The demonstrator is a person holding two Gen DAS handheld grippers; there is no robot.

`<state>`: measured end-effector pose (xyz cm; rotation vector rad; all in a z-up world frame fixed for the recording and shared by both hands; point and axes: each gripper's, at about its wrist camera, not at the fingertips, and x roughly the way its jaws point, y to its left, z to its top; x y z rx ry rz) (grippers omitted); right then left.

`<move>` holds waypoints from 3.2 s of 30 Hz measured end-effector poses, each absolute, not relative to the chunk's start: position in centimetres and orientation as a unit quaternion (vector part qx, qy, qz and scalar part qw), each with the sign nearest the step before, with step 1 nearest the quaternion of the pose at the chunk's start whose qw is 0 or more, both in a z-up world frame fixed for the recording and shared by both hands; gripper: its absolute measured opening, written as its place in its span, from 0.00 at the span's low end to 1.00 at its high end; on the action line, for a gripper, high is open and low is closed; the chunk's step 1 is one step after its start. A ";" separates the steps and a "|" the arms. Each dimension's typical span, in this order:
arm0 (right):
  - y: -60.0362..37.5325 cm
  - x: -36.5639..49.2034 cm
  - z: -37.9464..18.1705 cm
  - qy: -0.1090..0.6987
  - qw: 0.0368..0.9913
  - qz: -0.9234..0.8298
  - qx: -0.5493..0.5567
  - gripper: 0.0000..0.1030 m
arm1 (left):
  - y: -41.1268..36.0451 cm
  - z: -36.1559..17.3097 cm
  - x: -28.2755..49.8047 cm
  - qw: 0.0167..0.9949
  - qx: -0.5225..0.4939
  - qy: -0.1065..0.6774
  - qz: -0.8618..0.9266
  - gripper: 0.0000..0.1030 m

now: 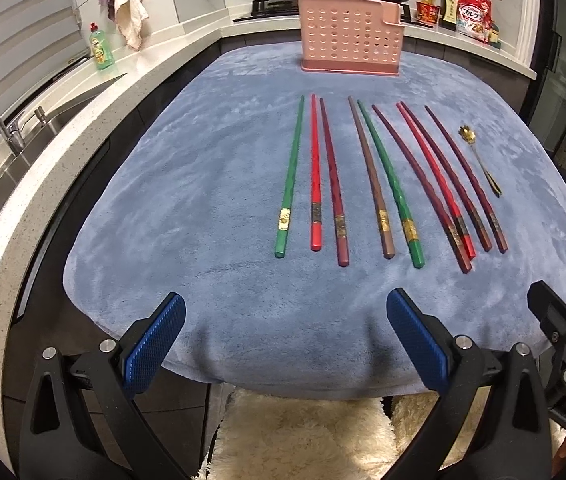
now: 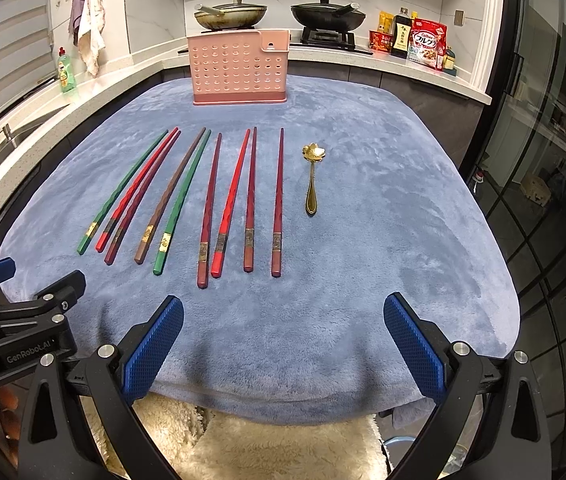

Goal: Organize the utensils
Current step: 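Lower right tool onto gold spoon and close while left tool approaches green chopstick, then lift gold spoon with right tool while left tool grasps and lifts green chopstick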

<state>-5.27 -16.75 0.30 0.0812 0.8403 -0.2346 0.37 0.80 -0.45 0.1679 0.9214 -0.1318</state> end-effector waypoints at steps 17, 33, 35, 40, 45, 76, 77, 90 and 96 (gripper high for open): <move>-19.2 -1.8 -0.5 0.408 0.903 -0.118 0.066 0.93 | 3.5 -2.2 7.0 0.882 0.049 0.468 -0.035 0.92; -22.7 3.5 -1.4 0.406 0.902 -0.105 0.102 0.57 | 4.2 -3.0 9.1 0.871 0.005 0.487 -0.065 0.20; -23.5 4.3 -1.9 0.412 0.898 -0.099 0.120 0.47 | 3.9 -3.0 9.1 0.871 0.013 0.486 -0.065 0.19; -24.8 5.8 -2.9 0.416 0.891 -0.088 0.156 0.24 | 3.8 -3.1 9.0 0.871 0.016 0.487 -0.061 0.19; -25.3 6.5 -4.2 0.425 0.882 -0.078 0.187 0.15 | 3.6 -3.2 8.9 0.873 0.025 0.483 -0.058 0.19; -27.2 1.9 -5.3 0.403 0.872 -0.055 0.272 0.10 | 3.6 -3.2 7.9 0.876 0.018 0.477 -0.066 0.19; -27.4 1.8 -5.4 0.402 0.869 -0.051 0.283 0.10 | 3.6 -3.2 7.9 0.877 0.018 0.476 -0.066 0.19; -27.9 1.3 -5.0 0.396 0.866 -0.045 0.302 0.02 | 4.0 -2.9 7.5 0.878 0.006 0.473 -0.079 0.12; -27.5 1.3 -2.5 0.393 0.884 -0.065 0.244 0.02 | 4.3 -1.4 7.1 0.881 -0.003 0.465 -0.090 0.11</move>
